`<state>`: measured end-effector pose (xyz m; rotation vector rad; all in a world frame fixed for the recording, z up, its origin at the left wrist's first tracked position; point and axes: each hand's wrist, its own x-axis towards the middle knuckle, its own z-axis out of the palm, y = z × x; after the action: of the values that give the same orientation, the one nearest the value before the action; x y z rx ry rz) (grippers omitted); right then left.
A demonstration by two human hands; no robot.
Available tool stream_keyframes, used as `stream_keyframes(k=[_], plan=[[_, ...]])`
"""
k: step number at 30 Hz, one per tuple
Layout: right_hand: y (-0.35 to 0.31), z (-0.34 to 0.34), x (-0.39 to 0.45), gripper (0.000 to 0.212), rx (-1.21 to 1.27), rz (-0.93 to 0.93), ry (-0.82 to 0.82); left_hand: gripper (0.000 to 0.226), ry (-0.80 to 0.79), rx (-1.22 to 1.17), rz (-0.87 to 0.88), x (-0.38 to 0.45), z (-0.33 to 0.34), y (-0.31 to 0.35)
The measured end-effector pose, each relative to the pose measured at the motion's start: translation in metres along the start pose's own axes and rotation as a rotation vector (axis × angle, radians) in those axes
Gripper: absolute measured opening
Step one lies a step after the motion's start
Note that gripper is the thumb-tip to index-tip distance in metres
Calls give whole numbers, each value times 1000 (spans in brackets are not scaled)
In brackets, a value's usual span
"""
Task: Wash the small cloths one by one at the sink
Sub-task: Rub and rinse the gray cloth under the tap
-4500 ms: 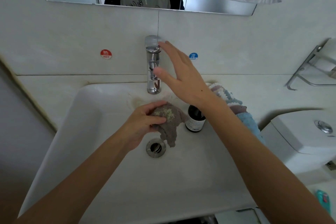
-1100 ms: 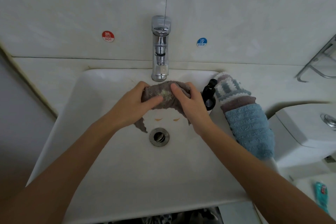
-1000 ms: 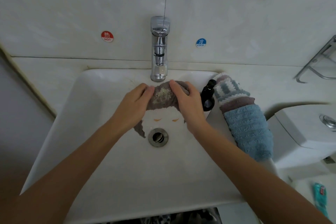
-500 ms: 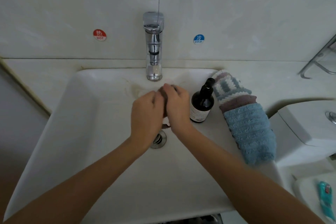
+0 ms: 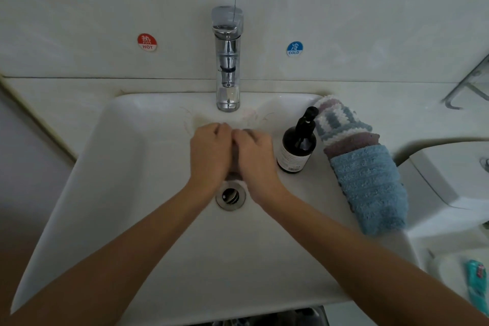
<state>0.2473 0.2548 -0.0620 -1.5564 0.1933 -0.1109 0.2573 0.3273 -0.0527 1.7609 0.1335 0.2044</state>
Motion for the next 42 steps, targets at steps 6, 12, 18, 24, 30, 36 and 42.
stream_keyframes(k=[6, 12, 18, 24, 30, 36, 42], plan=[[-8, -3, 16, 33, -16, 31, 32, 38, -48, 2, 53, -26, 0, 5], [-4, 0, -9, 39, -75, -33, -9, 35, 7, 0, -14, 2, -1, -2], [-10, -2, 0, 37, -44, 0, 46, 39, -32, 43, 41, -10, 2, -3], [-11, 0, 10, 41, -60, 17, 46, 39, -36, 59, 77, -15, 0, 0], [-11, 3, -13, 49, -159, -118, -28, 43, 2, 44, -7, 15, -2, -6], [-13, 0, 11, 40, -82, -10, 57, 39, -63, 76, 65, -12, 4, -5], [-12, 3, 1, 48, -121, -91, -10, 40, -9, 41, 17, 4, -1, -7]])
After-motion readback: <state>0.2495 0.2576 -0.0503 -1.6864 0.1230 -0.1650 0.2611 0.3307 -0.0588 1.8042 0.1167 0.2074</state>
